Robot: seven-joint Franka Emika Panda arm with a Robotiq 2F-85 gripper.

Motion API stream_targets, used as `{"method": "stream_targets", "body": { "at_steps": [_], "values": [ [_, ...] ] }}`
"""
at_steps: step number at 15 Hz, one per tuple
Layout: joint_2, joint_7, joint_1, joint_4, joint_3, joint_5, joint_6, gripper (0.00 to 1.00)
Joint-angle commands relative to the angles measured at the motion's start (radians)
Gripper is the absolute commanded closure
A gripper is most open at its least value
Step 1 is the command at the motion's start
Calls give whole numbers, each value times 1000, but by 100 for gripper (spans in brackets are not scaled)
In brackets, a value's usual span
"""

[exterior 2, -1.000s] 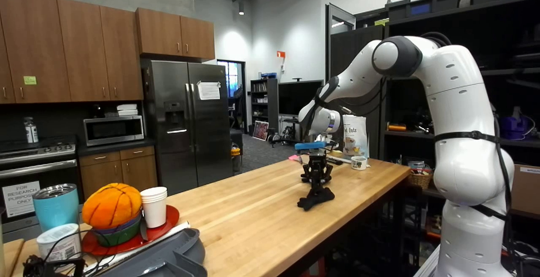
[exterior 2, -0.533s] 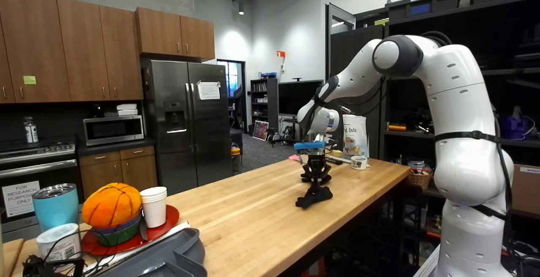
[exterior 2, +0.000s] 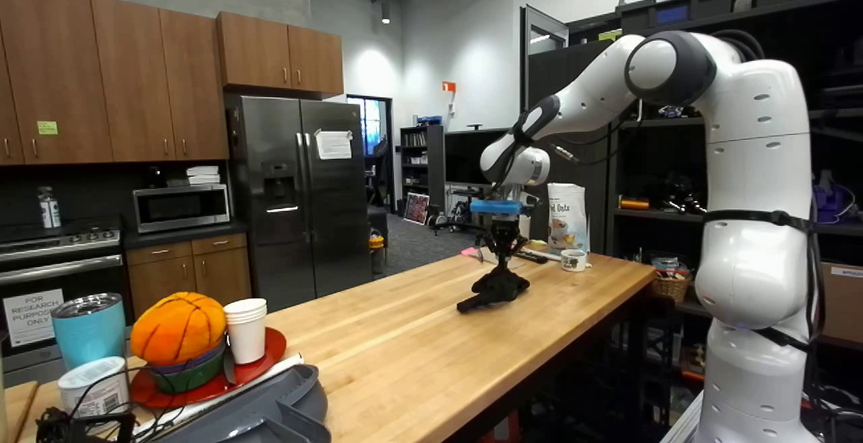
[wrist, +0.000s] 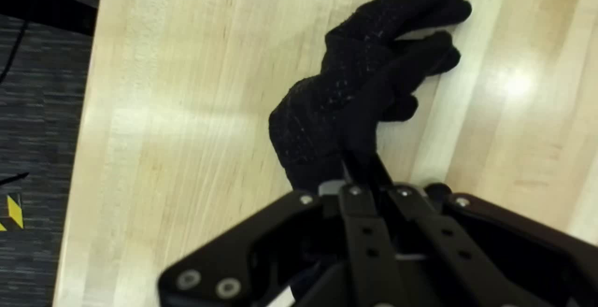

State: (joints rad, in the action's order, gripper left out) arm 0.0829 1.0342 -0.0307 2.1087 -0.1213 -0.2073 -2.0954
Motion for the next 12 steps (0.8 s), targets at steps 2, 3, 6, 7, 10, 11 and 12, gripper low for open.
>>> {"method": "stream_targets", "body": {
  "at_steps": [2,3,6,7,10,11,12],
  "values": [
    [-195,224,6,84,40,177,-99,99],
    [-213,293,1,80,58,220,-112,99],
    [-220,521,-9,68,123,383,-170,99],
    [-208,611,-11,63,147,461,-191,99],
    [-136,854,-14,27,187,695,-209,70],
    [-111,937,-9,13,194,776,-194,69],
    [-85,1018,0,4,200,860,-174,66]
  ]
}}
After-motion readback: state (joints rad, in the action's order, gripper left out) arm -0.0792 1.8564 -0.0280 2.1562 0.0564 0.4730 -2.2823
